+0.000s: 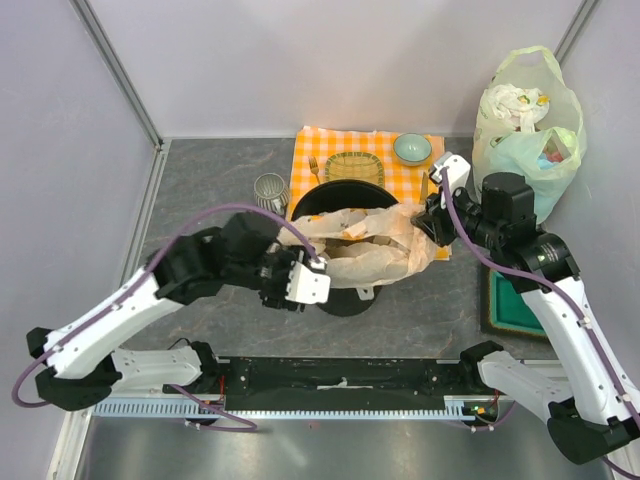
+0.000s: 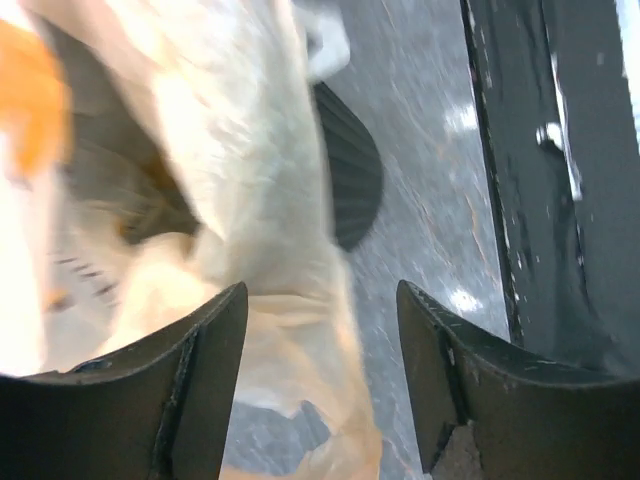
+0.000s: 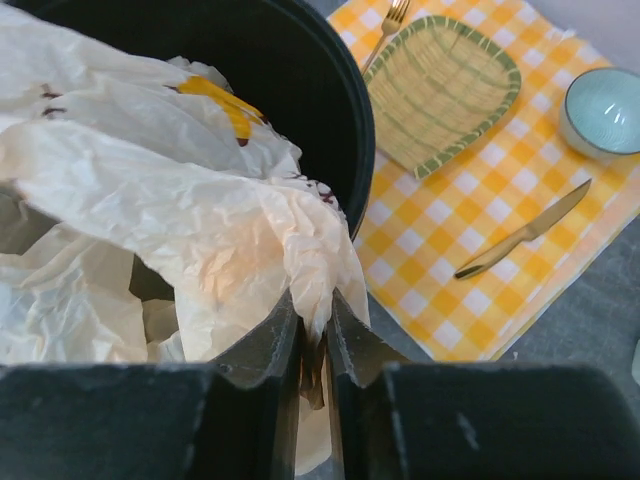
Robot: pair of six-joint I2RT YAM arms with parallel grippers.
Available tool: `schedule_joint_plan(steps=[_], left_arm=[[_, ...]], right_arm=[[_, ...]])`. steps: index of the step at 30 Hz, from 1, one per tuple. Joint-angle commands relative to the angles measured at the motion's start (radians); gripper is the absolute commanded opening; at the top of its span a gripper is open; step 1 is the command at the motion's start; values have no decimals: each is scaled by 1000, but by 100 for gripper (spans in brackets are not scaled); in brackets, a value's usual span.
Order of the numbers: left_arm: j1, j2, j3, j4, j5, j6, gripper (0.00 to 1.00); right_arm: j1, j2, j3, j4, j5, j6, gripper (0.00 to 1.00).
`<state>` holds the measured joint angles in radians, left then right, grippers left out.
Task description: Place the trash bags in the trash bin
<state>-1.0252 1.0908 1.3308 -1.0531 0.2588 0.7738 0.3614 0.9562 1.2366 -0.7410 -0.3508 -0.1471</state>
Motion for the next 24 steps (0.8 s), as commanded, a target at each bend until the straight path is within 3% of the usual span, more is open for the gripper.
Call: schedule_joint_plan(steps=[1,5,13,19,24], left_arm=[[-3,-89,174,-2,103,-97,69],[-1,-101,231,63,100,-201,70],[2,-25,110,249,-242,-172,69],[76,40,102,304,-360,-212,52],[235,83,143,326,-262,-264,25]], right_arm=[[-2,-24,61,45,-5,-8,22],[-2,-22,78,38,-2,-9,22],[-3,-8,77,83,-1,18,13],[-3,-14,43,159,38,40,8],[-2,-22,-26,256,78,44,4]])
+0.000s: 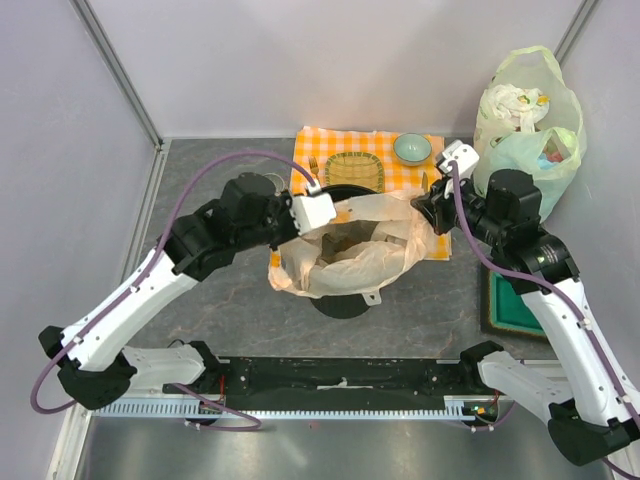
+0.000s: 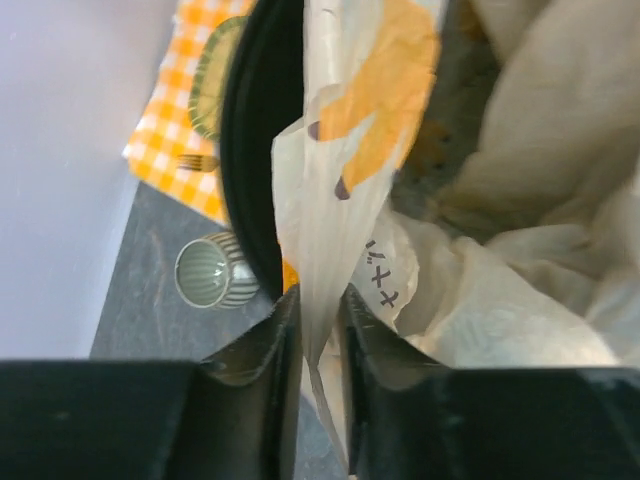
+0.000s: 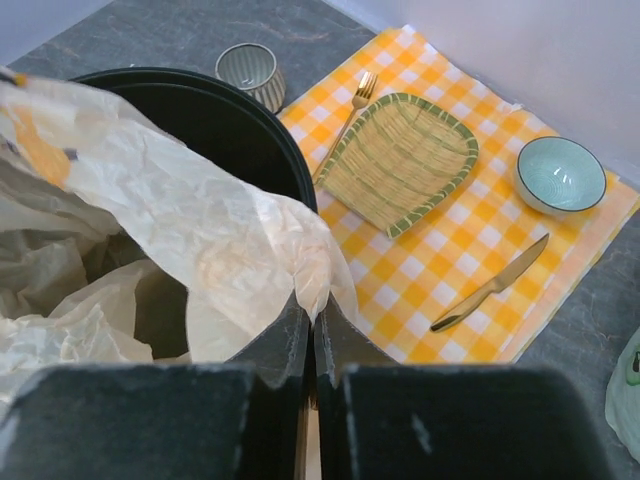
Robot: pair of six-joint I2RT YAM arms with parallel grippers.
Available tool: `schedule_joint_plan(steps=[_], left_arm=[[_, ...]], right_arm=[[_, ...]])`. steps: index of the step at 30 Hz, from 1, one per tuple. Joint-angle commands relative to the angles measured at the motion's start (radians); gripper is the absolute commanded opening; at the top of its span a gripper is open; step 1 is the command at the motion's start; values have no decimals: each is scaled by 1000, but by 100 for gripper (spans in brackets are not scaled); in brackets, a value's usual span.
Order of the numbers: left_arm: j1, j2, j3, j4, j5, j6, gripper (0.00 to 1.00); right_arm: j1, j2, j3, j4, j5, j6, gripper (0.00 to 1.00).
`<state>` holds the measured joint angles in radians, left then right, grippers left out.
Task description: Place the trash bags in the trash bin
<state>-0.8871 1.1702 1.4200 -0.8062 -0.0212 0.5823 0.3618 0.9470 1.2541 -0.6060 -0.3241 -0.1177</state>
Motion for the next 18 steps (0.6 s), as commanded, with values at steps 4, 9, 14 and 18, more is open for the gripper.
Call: schedule_joint_plan(steps=[4,9,14,18], left_arm=[[158,34,77,105,69,-133,20],[227,71,82,122,105,-188,38],[355,86,94,130,226,-203,56],[392,95,111,139,368,-203,39]], right_arm=[[-3,-8,-91,195,106,10,3],[-3,24,-108,245,146,29,6],[-4,76,-88,262,201,46,6],[-6,85,-101,307,149,62,8]])
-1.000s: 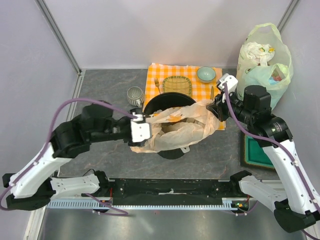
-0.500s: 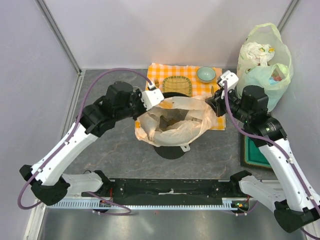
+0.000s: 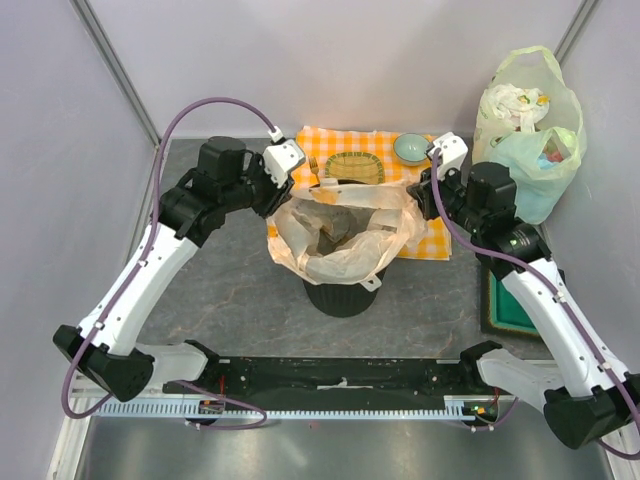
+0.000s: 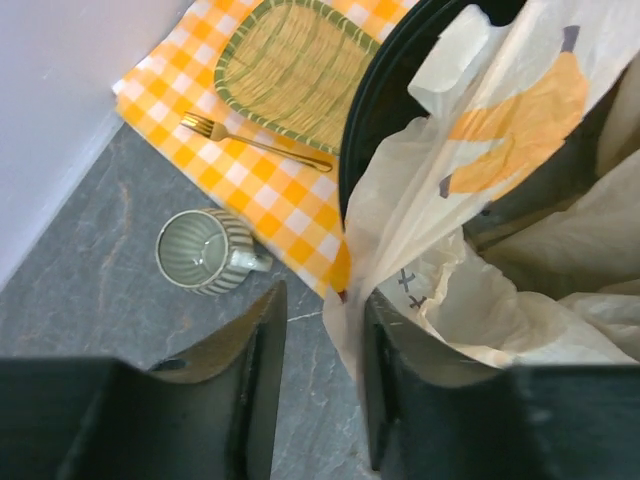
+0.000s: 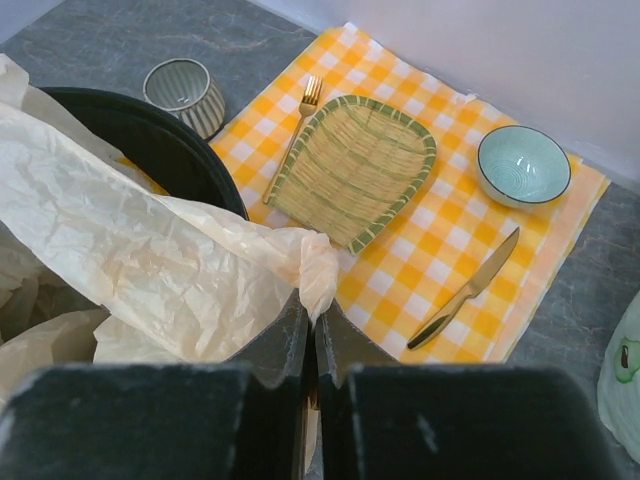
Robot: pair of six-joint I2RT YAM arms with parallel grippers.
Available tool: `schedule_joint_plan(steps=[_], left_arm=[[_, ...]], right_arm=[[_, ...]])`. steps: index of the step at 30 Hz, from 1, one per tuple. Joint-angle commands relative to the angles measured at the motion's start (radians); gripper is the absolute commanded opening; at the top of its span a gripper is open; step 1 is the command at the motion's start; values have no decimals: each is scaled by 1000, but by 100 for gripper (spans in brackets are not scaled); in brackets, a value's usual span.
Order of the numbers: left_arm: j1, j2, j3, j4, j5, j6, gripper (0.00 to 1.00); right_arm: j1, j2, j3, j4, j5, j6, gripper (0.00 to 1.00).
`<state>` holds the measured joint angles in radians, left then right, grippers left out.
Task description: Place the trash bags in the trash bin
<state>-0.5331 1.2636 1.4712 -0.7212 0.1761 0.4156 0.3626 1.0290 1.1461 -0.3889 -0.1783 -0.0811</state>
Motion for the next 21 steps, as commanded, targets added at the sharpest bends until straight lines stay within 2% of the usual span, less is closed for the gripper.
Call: schedule_joint_plan(steps=[1,2,5,6,14,21], left_arm=[[42,8,64,51,195,-41,35],[51,17,66,48,219,-46,25],[74,57,69,37,237,-75,10],[79,66,77,31,238,-81,8],[117,161,58,5,273,-198,5],[170,194,-18,-14,365,-270,8]], right_arm=[[-5,14,7,99,-3,32,8],[-7,22,6,117,3,32,7],[-5,63,10,139,69,32,2],[-5,72,15,142,112,44,1],[-5,209,33,81,73,106,0],[-5,217,-37,71,-26,135,0]])
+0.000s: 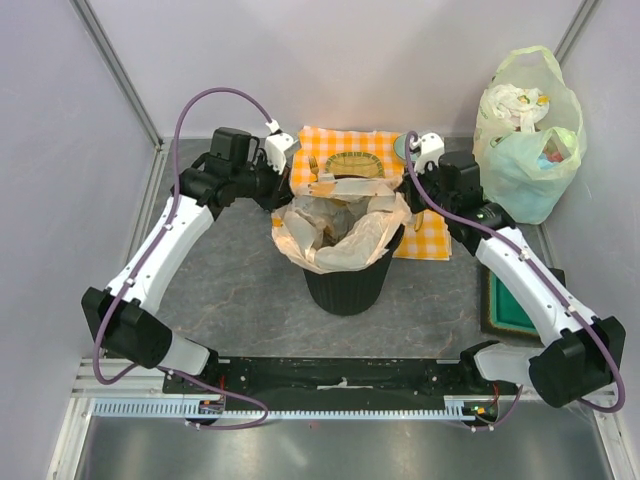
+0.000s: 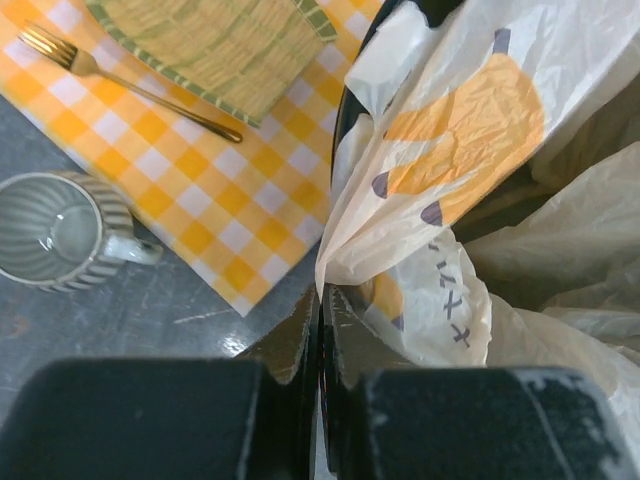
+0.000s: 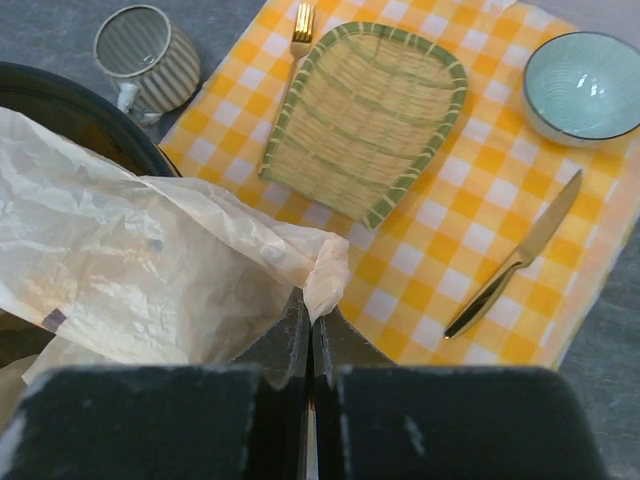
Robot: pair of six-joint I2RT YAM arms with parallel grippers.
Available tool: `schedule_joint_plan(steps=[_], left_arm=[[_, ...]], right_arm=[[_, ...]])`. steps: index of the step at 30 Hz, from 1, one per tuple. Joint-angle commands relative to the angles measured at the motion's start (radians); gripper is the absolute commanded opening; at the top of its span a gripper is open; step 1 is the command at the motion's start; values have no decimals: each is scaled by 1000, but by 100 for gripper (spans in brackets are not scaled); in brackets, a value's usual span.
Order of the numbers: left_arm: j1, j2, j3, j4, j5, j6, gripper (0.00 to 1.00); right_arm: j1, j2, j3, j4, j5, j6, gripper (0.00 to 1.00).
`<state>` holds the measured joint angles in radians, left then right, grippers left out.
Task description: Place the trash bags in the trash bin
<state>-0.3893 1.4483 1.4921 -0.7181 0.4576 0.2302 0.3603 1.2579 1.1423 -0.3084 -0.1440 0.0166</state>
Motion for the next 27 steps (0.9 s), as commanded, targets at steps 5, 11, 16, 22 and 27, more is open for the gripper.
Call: schedule_joint_plan(steps=[5,11,16,22,27], left_arm=[[27,4,-104,0,110,-115,6],[27,-15,-167,74,159,-176,6],[27,-34,-188,106,191,-198,8],[27,-39,-274,131,142,-223,2],[27,-32,-306,158,150,-290,2]], right_arm=[[-3,-41,-102,3,-49,48,0],[-3,-98,-177,55,-63,71,0],[-4,-110,-167,77,-69,85,2],[-4,-106,-237,97,-45,83,0],[-4,-92,-242,138,-89,124,0]])
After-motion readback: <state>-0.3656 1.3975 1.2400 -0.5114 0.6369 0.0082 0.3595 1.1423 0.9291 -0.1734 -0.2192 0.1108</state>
